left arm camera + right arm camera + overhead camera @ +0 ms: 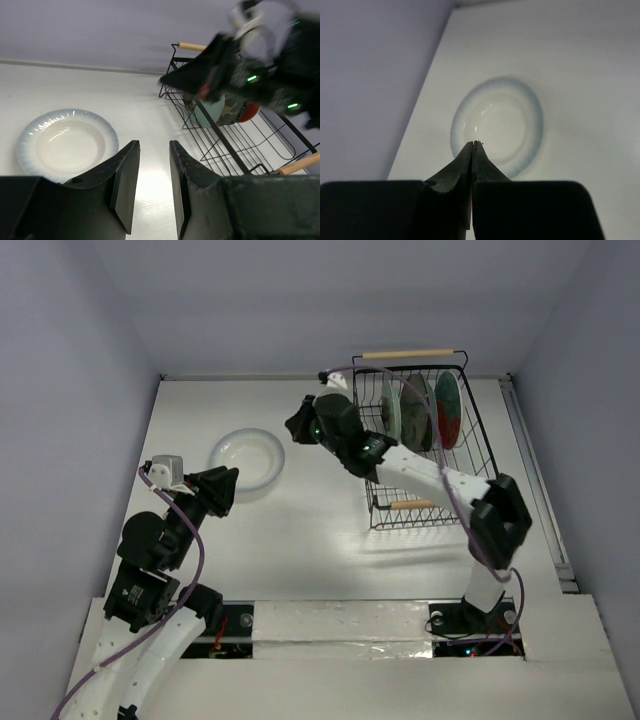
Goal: Unload the plates from the dish rack
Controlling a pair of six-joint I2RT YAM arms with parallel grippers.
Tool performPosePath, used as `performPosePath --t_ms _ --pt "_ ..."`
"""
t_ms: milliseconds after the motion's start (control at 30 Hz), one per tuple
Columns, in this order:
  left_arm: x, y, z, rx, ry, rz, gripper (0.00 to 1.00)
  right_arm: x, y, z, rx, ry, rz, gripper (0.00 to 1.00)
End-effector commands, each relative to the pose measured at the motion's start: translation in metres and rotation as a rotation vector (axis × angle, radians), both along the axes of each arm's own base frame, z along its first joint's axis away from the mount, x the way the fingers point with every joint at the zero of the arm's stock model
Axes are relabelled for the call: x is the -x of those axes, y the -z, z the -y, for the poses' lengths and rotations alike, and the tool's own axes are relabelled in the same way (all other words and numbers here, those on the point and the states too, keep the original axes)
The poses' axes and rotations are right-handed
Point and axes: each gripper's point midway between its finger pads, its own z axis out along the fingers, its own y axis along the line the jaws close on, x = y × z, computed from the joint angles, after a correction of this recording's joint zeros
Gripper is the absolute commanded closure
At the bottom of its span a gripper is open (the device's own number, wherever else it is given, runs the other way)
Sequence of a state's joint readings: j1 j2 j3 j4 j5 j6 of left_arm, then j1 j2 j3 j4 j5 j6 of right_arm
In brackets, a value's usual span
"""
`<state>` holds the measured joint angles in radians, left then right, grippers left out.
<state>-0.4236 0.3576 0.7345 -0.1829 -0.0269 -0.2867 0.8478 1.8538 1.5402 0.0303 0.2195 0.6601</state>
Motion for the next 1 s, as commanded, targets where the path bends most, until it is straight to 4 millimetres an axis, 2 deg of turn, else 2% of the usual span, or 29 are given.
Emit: performPosePath --t_ms 0,33,67,100,167,200,267,300,367,433,467,533,600,667,733,767,833,867,900,967 --pt "0.001 -0.017 0.001 0.025 0.01 0.055 0.73 0.001 -0.063 0.058 0.136 0.154 0.179 1.0" --pt "0.002 -0.017 0.002 0.026 0.013 0.057 0.73 0.006 -0.067 0.078 0.193 0.192 0.178 1.0" --pt "0.002 -0.018 0.002 0.026 0.013 0.058 0.72 0.003 -0.068 0.096 0.243 0.239 0.183 1.0" --pt "0.002 -0.017 0.002 0.025 0.016 0.057 0.72 -0.004 -0.069 0.122 0.316 0.315 0.197 1.0" --pt "0.002 -0.017 0.002 0.026 0.016 0.058 0.72 -0.003 -0.067 0.158 0.42 0.368 0.18 1.0" --pt "0.002 -0.017 0.002 0.025 0.016 0.059 0.72 -0.011 -0.065 0.18 0.448 0.402 0.162 1.0" --pt "0.002 -0.018 0.002 0.025 0.014 0.06 0.72 -0.012 -0.061 0.205 0.525 0.418 0.136 0.97" --pt "0.001 -0.018 0.001 0.026 0.011 0.06 0.72 -0.016 -0.061 0.225 0.58 0.455 0.126 0.86" --pt "0.002 -0.018 0.002 0.025 0.013 0.06 0.71 -0.022 -0.06 0.242 0.628 0.478 0.108 0.72" --pt "0.001 -0.017 0.002 0.025 0.013 0.059 0.71 -0.031 -0.055 0.259 0.694 0.511 0.089 0.51" --pt "0.001 -0.017 0.002 0.024 0.013 0.056 0.71 -0.033 -0.056 0.263 0.714 0.512 0.081 0.48" --pt "0.001 -0.017 0.002 0.024 0.014 0.057 0.71 -0.042 -0.045 0.262 0.768 0.488 0.066 0.41" --pt "0.001 -0.017 0.003 0.022 0.017 0.058 0.71 -0.051 -0.043 0.269 0.798 0.489 0.048 0.4" --pt "0.0 -0.017 0.003 0.023 0.019 0.056 0.7 -0.061 -0.027 0.268 0.841 0.474 0.023 0.4" --pt "0.001 -0.017 0.003 0.022 0.017 0.058 0.7 -0.069 -0.025 0.266 0.847 0.466 0.014 0.41" --pt "0.001 -0.017 0.003 0.022 0.017 0.057 0.7 -0.074 -0.013 0.263 0.873 0.451 0.0 0.41" --pt "0.001 -0.017 0.003 0.021 0.017 0.059 0.69 -0.082 -0.01 0.268 0.895 0.474 -0.014 0.44" --pt "0.001 -0.017 0.003 0.023 0.017 0.059 0.68 -0.086 0.003 0.27 0.941 0.474 -0.035 0.45" --pt "0.001 -0.017 0.003 0.022 0.017 0.06 0.68 -0.089 0.005 0.279 0.97 0.507 -0.046 0.47" --pt "0.002 -0.017 0.002 0.023 0.017 0.059 0.68 -0.093 0.007 0.279 0.994 0.511 -0.053 0.51"
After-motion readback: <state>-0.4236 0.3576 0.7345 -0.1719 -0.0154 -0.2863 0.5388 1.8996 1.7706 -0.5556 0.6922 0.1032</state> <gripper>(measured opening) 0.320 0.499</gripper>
